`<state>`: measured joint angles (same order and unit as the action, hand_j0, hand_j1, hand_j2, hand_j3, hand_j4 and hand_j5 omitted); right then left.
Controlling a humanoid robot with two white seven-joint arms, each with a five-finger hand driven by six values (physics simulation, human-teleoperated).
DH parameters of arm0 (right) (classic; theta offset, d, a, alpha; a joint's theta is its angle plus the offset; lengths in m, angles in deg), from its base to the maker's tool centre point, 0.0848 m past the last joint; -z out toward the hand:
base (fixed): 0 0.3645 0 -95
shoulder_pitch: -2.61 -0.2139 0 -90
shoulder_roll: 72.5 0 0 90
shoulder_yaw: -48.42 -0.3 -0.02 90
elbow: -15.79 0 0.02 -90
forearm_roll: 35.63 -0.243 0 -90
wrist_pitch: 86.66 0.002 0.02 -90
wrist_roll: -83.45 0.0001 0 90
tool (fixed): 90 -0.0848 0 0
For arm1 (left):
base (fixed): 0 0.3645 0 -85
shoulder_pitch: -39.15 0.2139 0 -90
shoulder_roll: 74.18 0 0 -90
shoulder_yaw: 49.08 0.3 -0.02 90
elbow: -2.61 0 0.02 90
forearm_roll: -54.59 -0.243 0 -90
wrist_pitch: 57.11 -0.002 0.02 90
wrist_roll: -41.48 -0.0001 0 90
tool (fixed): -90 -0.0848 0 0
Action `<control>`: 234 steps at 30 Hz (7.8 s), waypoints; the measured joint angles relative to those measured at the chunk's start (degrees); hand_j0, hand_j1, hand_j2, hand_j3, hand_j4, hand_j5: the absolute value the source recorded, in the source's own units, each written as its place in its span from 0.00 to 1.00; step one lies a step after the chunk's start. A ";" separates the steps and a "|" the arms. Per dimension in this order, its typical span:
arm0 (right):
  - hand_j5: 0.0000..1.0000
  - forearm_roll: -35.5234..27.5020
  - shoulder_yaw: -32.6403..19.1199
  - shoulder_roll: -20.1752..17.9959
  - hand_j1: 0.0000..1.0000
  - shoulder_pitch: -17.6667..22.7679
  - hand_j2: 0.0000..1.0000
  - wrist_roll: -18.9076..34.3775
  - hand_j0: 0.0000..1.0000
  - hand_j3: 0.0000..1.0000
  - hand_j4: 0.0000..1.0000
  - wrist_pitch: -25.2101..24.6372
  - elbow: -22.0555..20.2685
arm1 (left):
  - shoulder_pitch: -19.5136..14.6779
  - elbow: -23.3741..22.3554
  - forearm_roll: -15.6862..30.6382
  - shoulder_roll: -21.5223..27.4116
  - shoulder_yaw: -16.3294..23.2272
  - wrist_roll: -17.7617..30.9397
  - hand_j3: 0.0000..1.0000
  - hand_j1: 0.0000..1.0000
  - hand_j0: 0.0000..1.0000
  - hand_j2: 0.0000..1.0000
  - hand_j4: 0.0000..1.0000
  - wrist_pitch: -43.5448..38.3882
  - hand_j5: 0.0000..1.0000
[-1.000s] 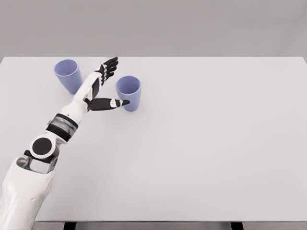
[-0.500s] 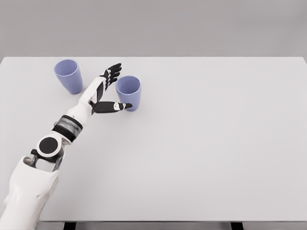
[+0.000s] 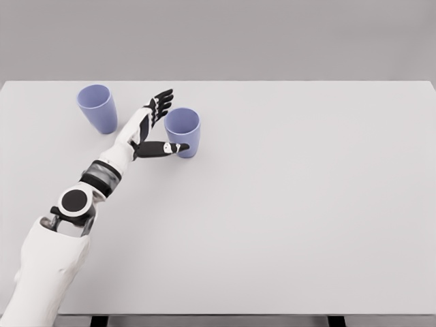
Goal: Place the right cup on the left cup with left arm
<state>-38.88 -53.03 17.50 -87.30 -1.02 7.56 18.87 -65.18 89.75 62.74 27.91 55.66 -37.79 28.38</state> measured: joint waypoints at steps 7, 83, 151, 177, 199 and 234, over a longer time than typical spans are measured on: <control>1.00 0.00 -0.01 0.00 1.00 0.00 1.00 0.00 1.00 1.00 1.00 0.00 0.00 | -0.79 -0.60 0.05 -0.48 0.06 0.00 1.00 1.00 1.00 1.00 1.00 -0.07 1.00; 1.00 0.00 0.01 0.00 1.00 0.00 1.00 0.00 1.00 1.00 1.00 0.00 0.00 | -3.34 0.28 4.21 -0.07 1.16 0.09 0.69 0.69 0.69 0.69 0.69 -0.83 0.69; 1.00 0.00 0.00 0.00 1.00 0.00 1.00 0.00 1.00 1.00 1.00 0.00 0.00 | -18.72 -4.22 21.04 16.10 0.31 0.14 0.68 0.68 0.68 0.68 0.68 -6.16 0.68; 1.00 0.00 0.00 0.00 1.00 0.00 1.00 0.00 1.00 1.00 1.00 0.00 -0.01 | -19.60 -8.76 22.14 18.29 -0.50 0.17 0.68 0.68 0.68 0.68 0.68 -6.05 0.68; 1.00 0.00 -0.02 0.00 1.00 0.00 1.00 0.00 1.00 1.00 1.00 0.00 0.00 | -19.51 -11.66 22.08 19.07 -1.11 0.11 0.68 0.68 0.68 0.68 0.68 -6.05 0.68; 1.00 0.00 0.00 0.00 1.00 0.00 1.00 0.00 1.00 1.00 1.00 0.00 0.00 | -20.66 -16.24 21.69 18.27 -0.96 0.09 0.68 0.68 0.68 0.68 0.68 -5.75 0.68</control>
<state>-38.88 -53.03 17.50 -87.30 -1.02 7.56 18.87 -85.83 73.51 84.43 46.17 54.70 -37.70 22.63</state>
